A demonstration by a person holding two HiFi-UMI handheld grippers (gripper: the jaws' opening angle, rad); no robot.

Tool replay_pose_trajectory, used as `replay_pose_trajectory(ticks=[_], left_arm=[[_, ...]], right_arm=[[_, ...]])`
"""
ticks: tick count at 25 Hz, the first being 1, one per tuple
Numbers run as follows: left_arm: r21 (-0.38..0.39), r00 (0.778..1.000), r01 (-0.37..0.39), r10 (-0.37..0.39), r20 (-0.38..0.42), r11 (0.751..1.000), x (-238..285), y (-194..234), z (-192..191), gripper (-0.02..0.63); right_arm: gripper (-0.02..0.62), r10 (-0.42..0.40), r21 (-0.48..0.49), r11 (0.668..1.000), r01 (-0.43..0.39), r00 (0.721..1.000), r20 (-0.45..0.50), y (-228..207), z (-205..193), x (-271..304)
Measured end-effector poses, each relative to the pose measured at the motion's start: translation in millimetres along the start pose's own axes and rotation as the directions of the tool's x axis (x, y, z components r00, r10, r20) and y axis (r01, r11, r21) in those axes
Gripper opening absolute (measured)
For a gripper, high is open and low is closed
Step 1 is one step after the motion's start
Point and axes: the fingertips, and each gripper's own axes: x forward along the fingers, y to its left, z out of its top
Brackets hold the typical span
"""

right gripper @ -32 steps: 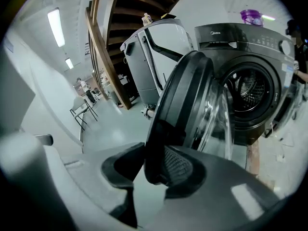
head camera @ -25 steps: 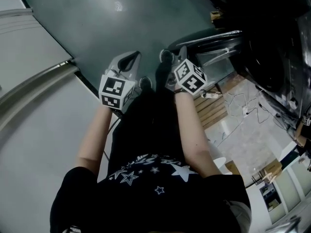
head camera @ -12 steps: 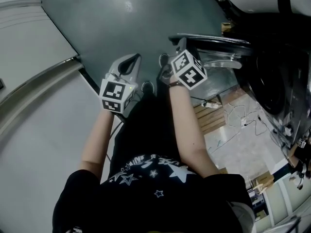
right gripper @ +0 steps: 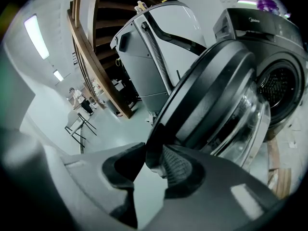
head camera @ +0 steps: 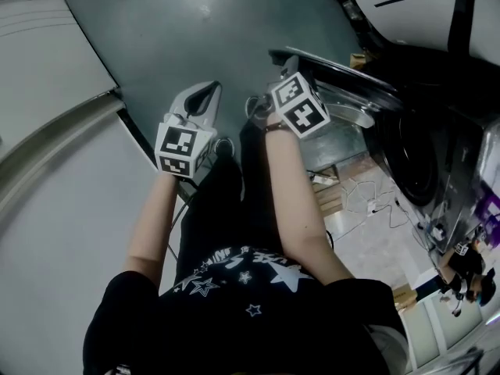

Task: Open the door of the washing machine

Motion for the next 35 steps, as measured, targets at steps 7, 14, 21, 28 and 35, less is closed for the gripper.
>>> replay_pose_trajectory(ticks=[7, 14, 21, 28, 35], left_arm=[[-0.005, 0.999, -0.021, 0.021, 0.024, 1.000, 5.4, 14.1, 13.2, 0.011], [-0.021, 0.999, -0.032, 0.032, 0.043, 0.999, -9.7, 13.9, 10.9, 0.011], [0.012, 0.996, -0.035, 0.034, 0.084, 0.999, -52.9, 0.7, 16.2, 0.011], [0.028, 0.993, -0.013, 0.010, 0.118, 1.000, -119.1, -11.8, 16.3, 0.011], [0.056, 0.986, 0.029, -0.038, 0.162, 0.998, -181.5, -27.1, 13.4, 0.011]], right_arm=[[0.107, 0.001, 0.002, 1.000, -0.001, 1.000, 0.004, 9.9, 20.8, 23.9], [0.080, 0.008, -0.065, 0.998, -0.006, 0.999, 0.038, 12.5, 40.1, 24.9], [0.080, 0.053, -0.063, 0.997, -0.049, 0.997, 0.064, 16.6, 34.3, -22.4], [0.059, 0.080, -0.106, 0.992, -0.068, 0.989, 0.121, 23.5, 29.6, -100.7], [0.018, 0.075, -0.139, 0.989, -0.051, 0.982, 0.175, 16.8, 17.8, -181.2]])
